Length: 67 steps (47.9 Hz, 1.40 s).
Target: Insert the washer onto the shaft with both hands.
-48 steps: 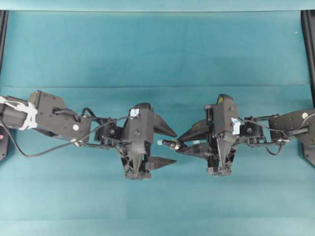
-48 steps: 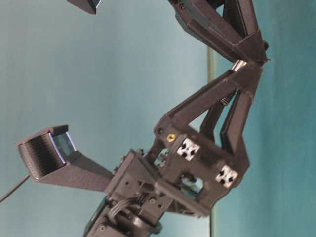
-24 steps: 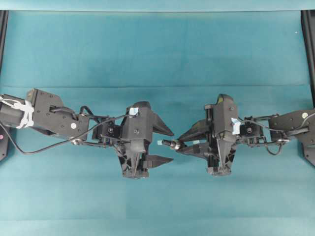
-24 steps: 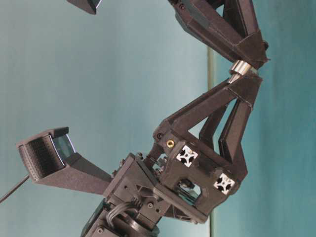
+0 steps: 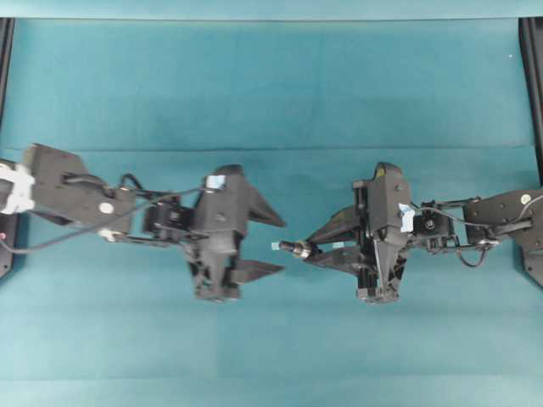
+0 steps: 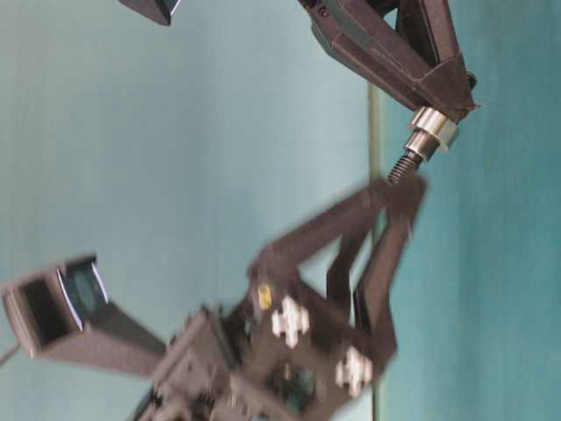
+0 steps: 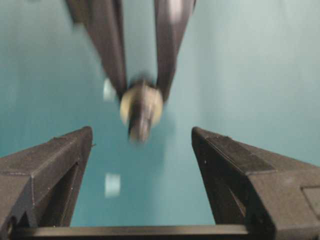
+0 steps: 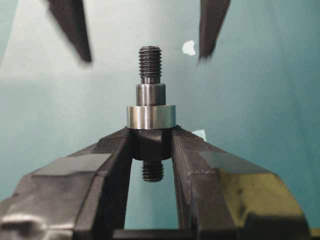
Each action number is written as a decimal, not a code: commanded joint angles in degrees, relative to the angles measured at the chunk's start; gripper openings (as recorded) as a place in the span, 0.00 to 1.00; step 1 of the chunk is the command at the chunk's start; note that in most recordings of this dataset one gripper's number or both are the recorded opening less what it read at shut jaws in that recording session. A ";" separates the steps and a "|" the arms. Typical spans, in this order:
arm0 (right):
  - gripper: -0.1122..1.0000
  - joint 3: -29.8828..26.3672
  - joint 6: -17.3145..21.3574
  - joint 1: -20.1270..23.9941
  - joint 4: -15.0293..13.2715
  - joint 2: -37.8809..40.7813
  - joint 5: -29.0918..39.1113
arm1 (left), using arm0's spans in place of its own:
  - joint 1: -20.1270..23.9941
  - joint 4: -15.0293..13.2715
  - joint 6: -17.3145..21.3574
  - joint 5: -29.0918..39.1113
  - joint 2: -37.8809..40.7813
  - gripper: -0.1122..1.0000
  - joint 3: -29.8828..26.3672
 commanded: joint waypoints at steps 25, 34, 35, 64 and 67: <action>0.10 -0.97 0.18 0.44 -0.09 -0.44 1.23 | 0.00 0.18 0.79 2.55 -12.66 0.87 8.53; 0.10 -0.97 0.18 0.44 -0.09 -0.44 1.23 | 0.00 0.18 0.79 2.55 -12.92 0.87 8.61; 0.10 -1.05 0.18 0.44 -0.09 -0.44 1.23 | 0.00 0.18 0.79 2.55 -12.92 0.87 8.61; 0.10 -1.05 0.18 0.44 -0.09 -0.44 1.23 | 0.00 0.00 0.88 2.55 -12.92 0.87 8.79; 0.10 -1.05 0.18 0.44 -0.09 -0.44 1.32 | -0.09 0.18 0.88 2.55 -12.92 0.87 8.88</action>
